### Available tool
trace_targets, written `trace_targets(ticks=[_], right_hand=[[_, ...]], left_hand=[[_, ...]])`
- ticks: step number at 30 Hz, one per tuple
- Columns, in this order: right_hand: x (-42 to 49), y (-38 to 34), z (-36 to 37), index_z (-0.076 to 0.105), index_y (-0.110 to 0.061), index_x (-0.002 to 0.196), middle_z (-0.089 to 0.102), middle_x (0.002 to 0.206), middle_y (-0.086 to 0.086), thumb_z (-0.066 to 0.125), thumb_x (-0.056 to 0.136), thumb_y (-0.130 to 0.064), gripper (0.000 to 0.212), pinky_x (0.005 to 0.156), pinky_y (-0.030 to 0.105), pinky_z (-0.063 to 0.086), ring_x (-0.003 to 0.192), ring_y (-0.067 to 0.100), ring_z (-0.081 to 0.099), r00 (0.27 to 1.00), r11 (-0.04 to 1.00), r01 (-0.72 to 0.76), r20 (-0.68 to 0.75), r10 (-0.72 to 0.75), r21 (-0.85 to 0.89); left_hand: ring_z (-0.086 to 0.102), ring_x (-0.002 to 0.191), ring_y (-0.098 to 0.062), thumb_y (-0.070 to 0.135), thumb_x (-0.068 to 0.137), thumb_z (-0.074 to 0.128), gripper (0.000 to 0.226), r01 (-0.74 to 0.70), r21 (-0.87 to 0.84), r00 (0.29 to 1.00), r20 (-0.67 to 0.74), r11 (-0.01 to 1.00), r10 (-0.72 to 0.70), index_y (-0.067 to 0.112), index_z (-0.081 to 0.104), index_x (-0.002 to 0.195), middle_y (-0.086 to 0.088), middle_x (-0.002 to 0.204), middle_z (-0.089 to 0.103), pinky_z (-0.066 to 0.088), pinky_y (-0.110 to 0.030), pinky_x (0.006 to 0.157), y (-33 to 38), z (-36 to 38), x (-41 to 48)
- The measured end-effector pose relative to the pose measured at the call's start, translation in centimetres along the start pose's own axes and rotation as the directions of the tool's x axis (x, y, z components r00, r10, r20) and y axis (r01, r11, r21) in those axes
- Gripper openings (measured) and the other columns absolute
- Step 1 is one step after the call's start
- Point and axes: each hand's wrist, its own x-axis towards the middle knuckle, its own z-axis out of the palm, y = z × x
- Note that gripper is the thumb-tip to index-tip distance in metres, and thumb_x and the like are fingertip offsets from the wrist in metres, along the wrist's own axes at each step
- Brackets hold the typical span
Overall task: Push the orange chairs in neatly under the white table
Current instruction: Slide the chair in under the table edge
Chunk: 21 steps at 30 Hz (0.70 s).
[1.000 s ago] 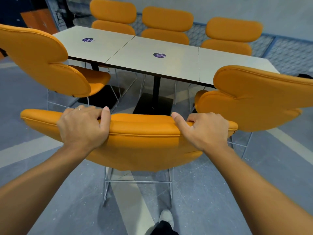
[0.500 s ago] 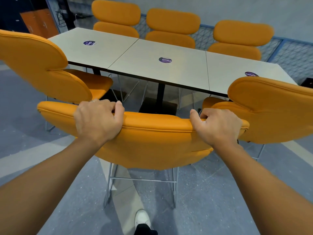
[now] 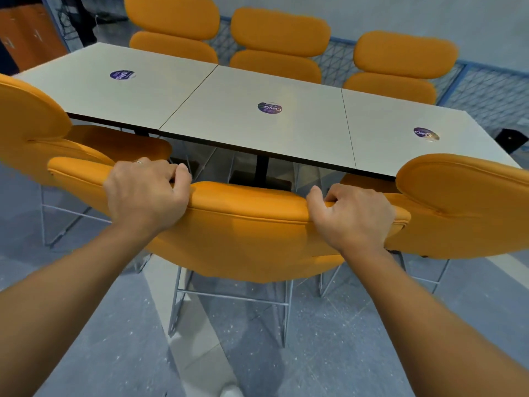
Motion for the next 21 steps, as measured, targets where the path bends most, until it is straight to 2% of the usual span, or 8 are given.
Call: trace_targets(ticks=[6, 9, 12, 14, 18, 21], right_hand=[[6.4, -2.2, 2.9, 0.048, -0.018, 0.048, 0.035, 0.043, -0.006, 0.038, 0.088, -0.058, 0.057, 0.053, 0.026, 0.012, 0.043, 0.015, 0.035, 1.0, 1.0, -0.012, 0.021, 0.012, -0.02], [8.1, -2.6, 4.0, 0.053, -0.016, 0.05, 0.038, 0.043, -0.004, 0.038, 0.087, -0.059, 0.059, 0.052, 0.025, 0.013, 0.044, 0.017, 0.038, 1.0, 0.999, -0.019, 0.013, 0.02, -0.034], [9.9, -3.1, 5.2, 0.06, -0.017, 0.055, 0.046, 0.047, -0.002, 0.034, 0.087, -0.061, 0.06, 0.051, 0.026, 0.02, 0.048, 0.02, 0.044, 0.999, 0.998, -0.03, 0.027, 0.031, -0.058], [11.1, -3.7, 5.9, 0.061, -0.017, 0.056, 0.045, 0.046, -0.003, 0.034, 0.088, -0.06, 0.06, 0.051, 0.027, 0.024, 0.047, 0.018, 0.043, 0.999, 0.998, -0.034, 0.032, 0.035, -0.059], [11.6, -4.7, 6.5, 0.057, -0.018, 0.052, 0.04, 0.044, -0.006, 0.04, 0.088, -0.057, 0.056, 0.052, 0.025, 0.016, 0.043, 0.012, 0.033, 0.999, 0.997, -0.052, -0.009, 0.052, -0.054], [11.6, -5.1, 6.6, 0.057, -0.017, 0.052, 0.039, 0.044, -0.007, 0.041, 0.087, -0.056, 0.055, 0.052, 0.024, 0.014, 0.043, 0.013, 0.034, 0.998, 0.997, -0.056, -0.004, 0.056, -0.052]], left_hand=[[0.036, 0.045, -0.021, 0.034, 0.098, 0.039, 0.053, 0.033, -0.024, 0.999, 0.0, 0.999, -0.033, 0.011, 0.055, 0.053, -0.004, 0.044, 0.039, 0.018, -0.027, 0.049, -1.3, 3.8, 6.4], [0.034, 0.043, -0.02, 0.034, 0.098, 0.039, 0.054, 0.035, -0.016, 0.999, -0.004, 0.999, -0.035, 0.011, 0.054, 0.052, -0.002, 0.043, 0.037, 0.017, -0.027, 0.049, -1.8, 5.3, 8.3], [0.036, 0.046, -0.023, 0.035, 0.098, 0.038, 0.055, 0.025, -0.017, 1.0, 0.011, 1.0, -0.025, 0.009, 0.057, 0.054, -0.004, 0.044, 0.039, 0.023, -0.031, 0.055, -2.3, 6.8, 10.2], [0.039, 0.048, -0.025, 0.036, 0.097, 0.037, 0.055, 0.018, -0.032, 1.0, 0.021, 0.999, -0.017, 0.008, 0.058, 0.055, -0.005, 0.045, 0.04, 0.025, -0.033, 0.059, -2.7, 7.6, 11.6], [0.044, 0.056, -0.029, 0.04, 0.096, 0.033, 0.056, 0.021, -0.045, 1.0, 0.024, 0.999, -0.02, 0.009, 0.06, 0.058, -0.005, 0.048, 0.041, 0.025, -0.033, 0.06, -3.8, 8.6, 12.8], [0.045, 0.055, -0.027, 0.041, 0.096, 0.031, 0.057, 0.005, -0.058, 0.999, 0.049, 0.998, -0.002, 0.011, 0.065, 0.062, -0.005, 0.049, 0.046, 0.027, -0.033, 0.062, -4.1, 8.8, 13.2]])
